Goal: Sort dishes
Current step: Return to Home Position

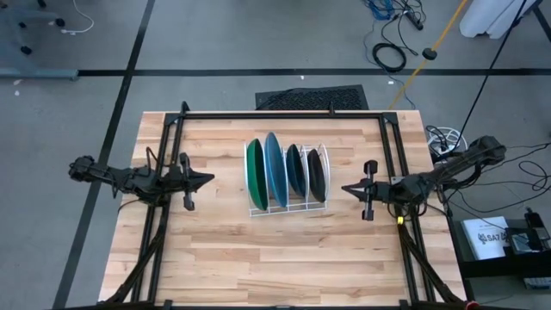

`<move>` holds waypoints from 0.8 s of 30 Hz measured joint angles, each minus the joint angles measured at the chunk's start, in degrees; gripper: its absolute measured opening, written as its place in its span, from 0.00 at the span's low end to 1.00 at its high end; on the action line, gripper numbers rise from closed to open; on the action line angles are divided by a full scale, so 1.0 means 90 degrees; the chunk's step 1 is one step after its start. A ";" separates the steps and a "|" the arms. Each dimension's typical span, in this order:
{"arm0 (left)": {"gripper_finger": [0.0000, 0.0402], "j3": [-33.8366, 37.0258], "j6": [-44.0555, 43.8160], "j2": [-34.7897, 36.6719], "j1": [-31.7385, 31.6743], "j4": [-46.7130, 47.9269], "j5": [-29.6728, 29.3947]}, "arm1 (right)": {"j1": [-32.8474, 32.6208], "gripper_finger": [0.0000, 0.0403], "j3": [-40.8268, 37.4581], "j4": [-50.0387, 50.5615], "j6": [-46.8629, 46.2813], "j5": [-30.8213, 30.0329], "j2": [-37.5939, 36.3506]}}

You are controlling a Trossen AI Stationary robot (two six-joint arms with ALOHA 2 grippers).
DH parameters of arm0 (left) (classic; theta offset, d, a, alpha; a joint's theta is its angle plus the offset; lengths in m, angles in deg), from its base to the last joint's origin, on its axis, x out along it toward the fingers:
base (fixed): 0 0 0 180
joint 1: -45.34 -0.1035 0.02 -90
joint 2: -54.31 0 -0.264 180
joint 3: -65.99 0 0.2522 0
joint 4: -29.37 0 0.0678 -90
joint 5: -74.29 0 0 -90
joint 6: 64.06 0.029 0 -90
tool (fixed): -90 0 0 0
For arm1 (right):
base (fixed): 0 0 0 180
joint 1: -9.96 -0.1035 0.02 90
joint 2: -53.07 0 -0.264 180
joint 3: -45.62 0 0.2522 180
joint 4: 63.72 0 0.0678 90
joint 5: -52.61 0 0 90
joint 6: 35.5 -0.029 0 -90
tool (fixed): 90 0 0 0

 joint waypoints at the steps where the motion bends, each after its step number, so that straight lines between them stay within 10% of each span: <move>1: 0.00 0.0000 0.0000 0.0044 0.0000 0.0048 -0.0004 | 0.0000 0.00 0.0000 0.0207 0.0000 0.0005 -0.0215; 12: 0.00 -0.0005 -0.0210 0.0567 0.0005 0.0916 -0.0068 | -0.0003 0.00 0.0000 0.2963 -0.0117 0.0172 -0.3049; 24: 0.00 0.0007 -0.0221 0.0567 0.0005 0.1230 0.0075 | -0.0005 0.00 0.0007 0.3355 -0.0211 0.0390 -0.3081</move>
